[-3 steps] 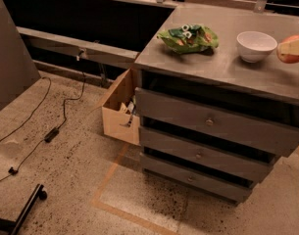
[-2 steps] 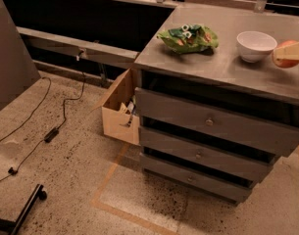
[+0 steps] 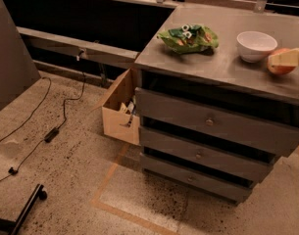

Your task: Pick apple from white bowl and place on counter

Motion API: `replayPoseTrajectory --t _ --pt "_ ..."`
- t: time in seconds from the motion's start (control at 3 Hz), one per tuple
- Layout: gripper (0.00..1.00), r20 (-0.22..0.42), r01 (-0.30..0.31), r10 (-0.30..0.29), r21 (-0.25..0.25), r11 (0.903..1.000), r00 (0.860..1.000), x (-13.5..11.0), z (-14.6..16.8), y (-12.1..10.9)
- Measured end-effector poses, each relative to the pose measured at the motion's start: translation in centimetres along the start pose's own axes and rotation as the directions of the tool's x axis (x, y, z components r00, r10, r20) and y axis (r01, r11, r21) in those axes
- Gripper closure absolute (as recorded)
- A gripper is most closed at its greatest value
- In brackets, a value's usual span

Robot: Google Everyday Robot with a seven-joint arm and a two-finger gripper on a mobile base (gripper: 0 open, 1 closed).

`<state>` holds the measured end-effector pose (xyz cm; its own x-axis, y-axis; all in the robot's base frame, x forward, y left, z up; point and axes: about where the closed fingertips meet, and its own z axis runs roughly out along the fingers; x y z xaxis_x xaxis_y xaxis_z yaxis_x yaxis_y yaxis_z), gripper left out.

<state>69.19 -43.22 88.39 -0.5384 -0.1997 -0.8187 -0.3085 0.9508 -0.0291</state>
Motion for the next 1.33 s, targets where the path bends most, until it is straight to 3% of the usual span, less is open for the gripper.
replayPoseTrajectory --t 0.67,1.0,1.33 --pt "0.13 -0.003 -0.013 0.013 -0.035 0.9993 1.000 0.78 0.67 0.64" --pt "0.00 0.002 -0.011 0.011 -0.060 0.9981 1.000 0.96 0.72 0.92" --pt "0.00 0.002 -0.011 0.011 -0.060 0.9981 1.000 0.96 0.72 0.92"
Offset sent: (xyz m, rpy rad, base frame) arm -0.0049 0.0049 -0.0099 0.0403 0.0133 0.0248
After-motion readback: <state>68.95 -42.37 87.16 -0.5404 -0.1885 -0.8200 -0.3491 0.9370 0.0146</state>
